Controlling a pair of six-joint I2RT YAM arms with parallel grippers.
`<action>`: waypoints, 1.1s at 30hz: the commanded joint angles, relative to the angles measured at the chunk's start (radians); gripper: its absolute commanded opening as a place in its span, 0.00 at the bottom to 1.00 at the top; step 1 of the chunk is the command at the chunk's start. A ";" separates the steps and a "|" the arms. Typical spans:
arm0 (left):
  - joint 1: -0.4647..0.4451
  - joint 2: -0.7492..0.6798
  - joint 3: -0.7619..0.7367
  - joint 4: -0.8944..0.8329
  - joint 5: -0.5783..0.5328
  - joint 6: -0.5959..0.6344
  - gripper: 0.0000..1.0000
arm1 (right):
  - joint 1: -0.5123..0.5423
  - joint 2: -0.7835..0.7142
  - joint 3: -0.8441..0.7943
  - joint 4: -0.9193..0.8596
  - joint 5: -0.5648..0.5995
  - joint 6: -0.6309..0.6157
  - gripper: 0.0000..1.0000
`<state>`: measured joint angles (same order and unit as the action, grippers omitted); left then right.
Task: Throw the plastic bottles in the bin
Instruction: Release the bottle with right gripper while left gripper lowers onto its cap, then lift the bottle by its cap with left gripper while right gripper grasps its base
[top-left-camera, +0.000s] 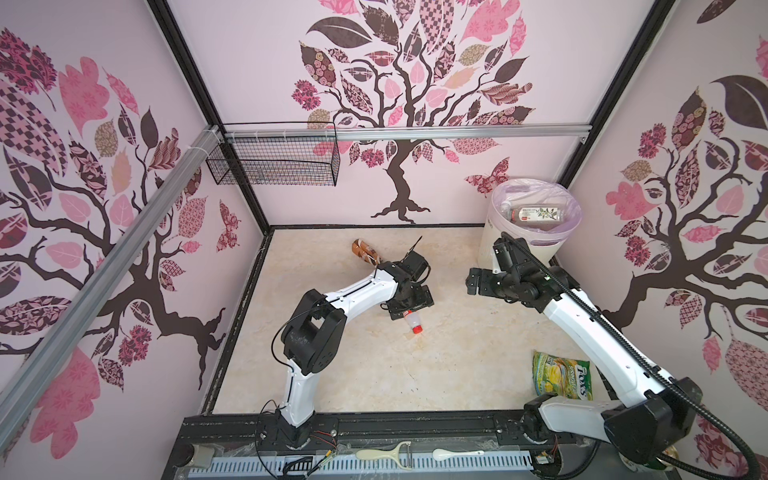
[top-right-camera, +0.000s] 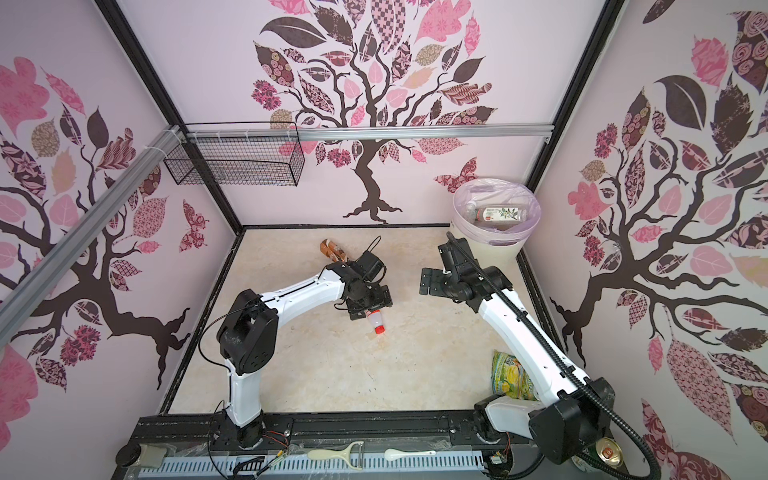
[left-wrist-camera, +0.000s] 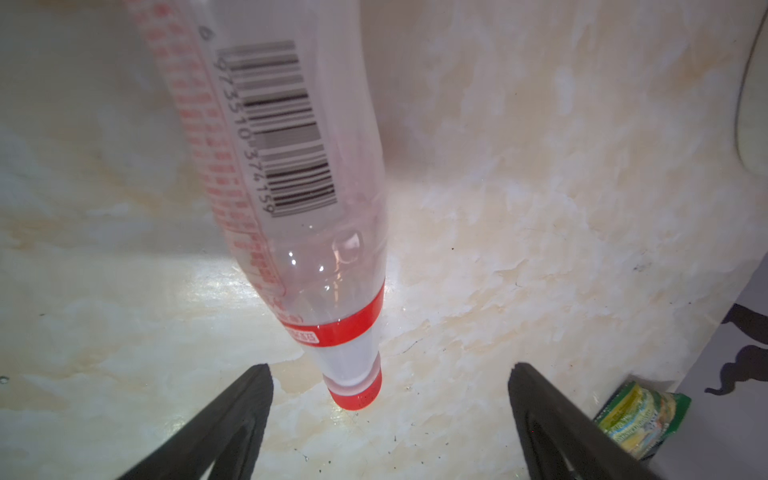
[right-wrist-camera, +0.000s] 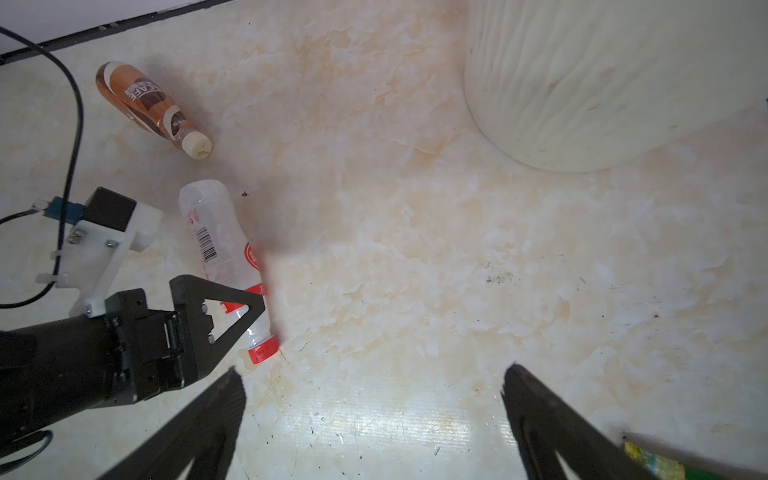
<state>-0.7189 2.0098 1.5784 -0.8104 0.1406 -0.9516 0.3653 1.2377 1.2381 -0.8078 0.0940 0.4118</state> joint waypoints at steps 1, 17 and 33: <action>-0.007 0.037 0.057 -0.059 -0.045 0.043 0.89 | -0.021 -0.058 -0.013 -0.042 0.008 0.020 0.99; -0.007 0.083 0.009 -0.103 -0.076 0.157 0.53 | -0.028 -0.017 -0.003 -0.018 -0.049 0.039 0.99; -0.008 0.102 -0.025 -0.126 -0.062 0.241 0.46 | -0.028 -0.048 -0.057 0.021 -0.100 0.085 0.99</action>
<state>-0.7208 2.0937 1.5707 -0.9192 0.0841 -0.7422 0.3435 1.2041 1.1687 -0.7929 0.0082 0.4770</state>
